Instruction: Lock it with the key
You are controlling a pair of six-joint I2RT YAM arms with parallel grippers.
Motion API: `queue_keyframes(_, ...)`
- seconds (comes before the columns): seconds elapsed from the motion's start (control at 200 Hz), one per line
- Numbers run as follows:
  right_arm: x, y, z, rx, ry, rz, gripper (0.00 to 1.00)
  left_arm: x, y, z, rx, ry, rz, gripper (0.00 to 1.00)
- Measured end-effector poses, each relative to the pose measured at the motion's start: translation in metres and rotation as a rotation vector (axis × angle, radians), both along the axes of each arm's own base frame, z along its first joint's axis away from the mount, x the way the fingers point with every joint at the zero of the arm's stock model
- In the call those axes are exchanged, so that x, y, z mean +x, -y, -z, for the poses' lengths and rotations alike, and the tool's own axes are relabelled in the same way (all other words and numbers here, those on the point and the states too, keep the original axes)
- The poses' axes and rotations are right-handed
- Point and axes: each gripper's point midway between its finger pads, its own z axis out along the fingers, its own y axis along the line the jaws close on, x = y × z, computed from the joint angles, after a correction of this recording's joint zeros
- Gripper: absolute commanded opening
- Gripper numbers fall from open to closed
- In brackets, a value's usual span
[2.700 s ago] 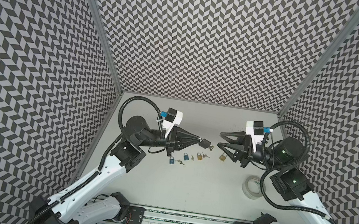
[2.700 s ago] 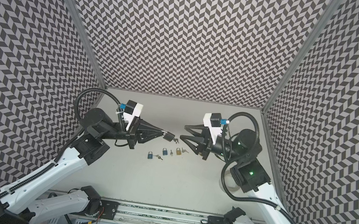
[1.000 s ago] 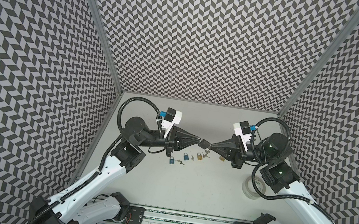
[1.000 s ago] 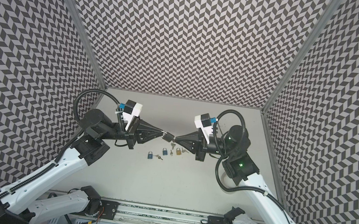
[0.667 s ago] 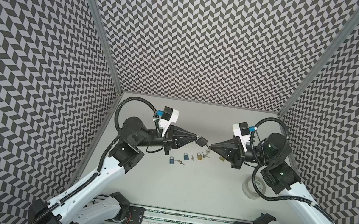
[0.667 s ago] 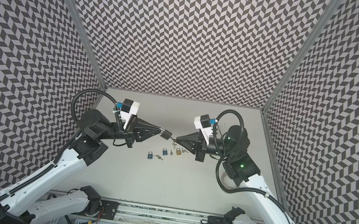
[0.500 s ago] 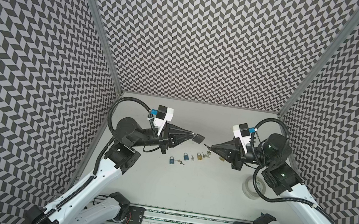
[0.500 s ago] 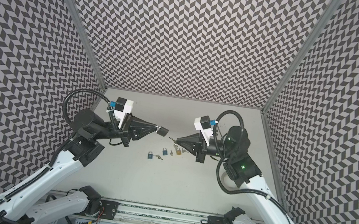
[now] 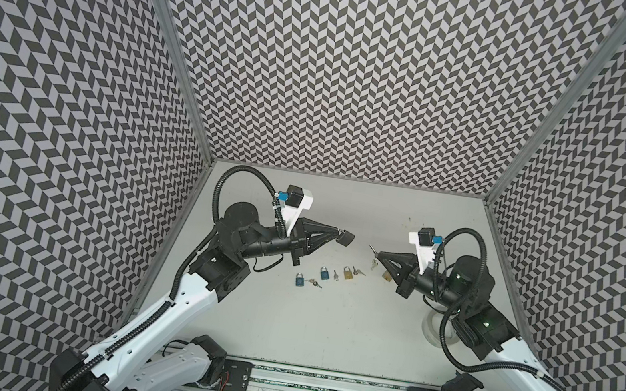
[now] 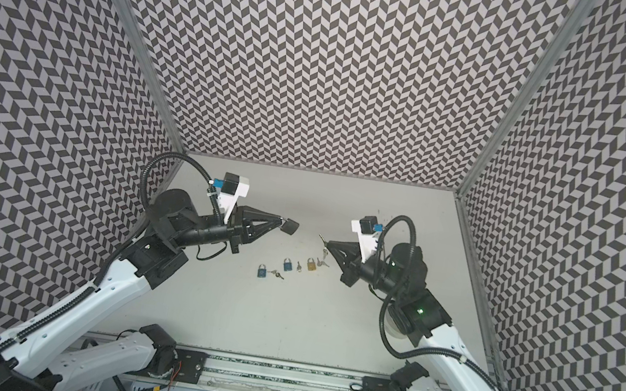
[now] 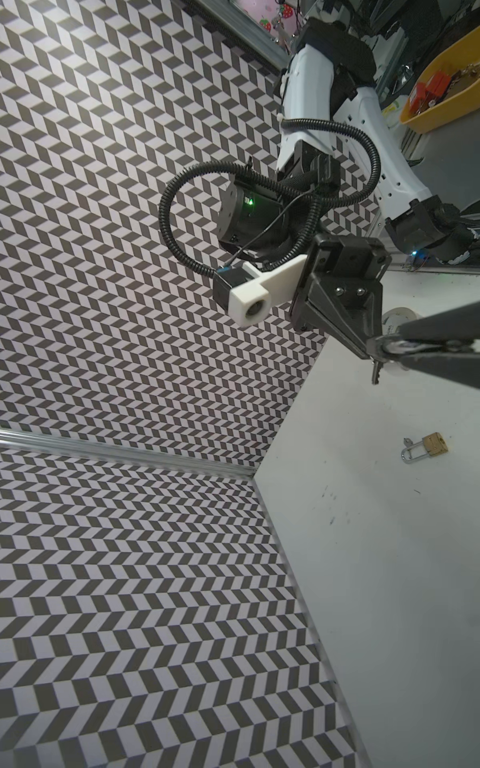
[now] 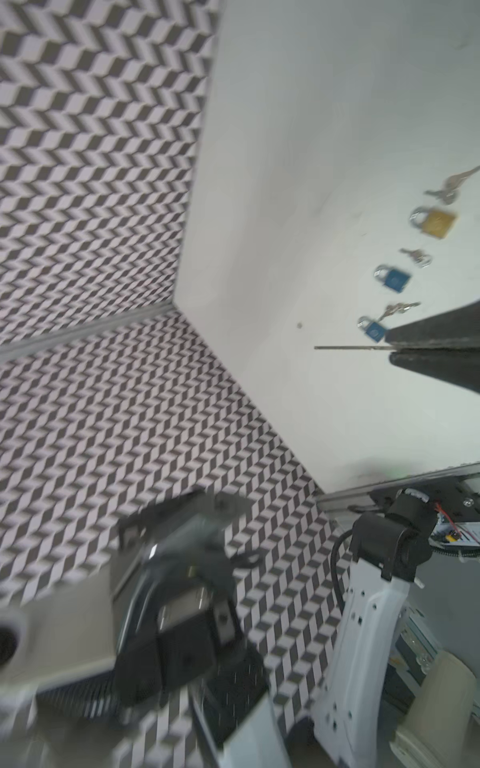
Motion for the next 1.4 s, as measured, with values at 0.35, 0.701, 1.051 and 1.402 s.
queue_keyframes(0.35, 0.023, 0.026, 0.124, -0.069, -0.338, 0.264, 0.00, 0.010, 0.017, 0.103, 0.154, -0.223, -0.066, 0.00)
queue_keyframes(0.701, 0.046, 0.030, 0.191, -0.094, -0.527, 0.409, 0.00, 0.012, 0.016, 0.110, 0.152, -0.241, -0.083, 0.00)
queue_keyframes(1.051, 0.073, 0.034, 0.227, -0.174, -0.577, 0.516, 0.00, 0.011, 0.014, 0.106, 0.145, -0.232, -0.087, 0.00)
queue_keyframes(1.402, 0.088, 0.044, 0.235, -0.215, -0.563, 0.572, 0.00, 0.010, 0.014, 0.109, 0.150, -0.237, -0.088, 0.00)
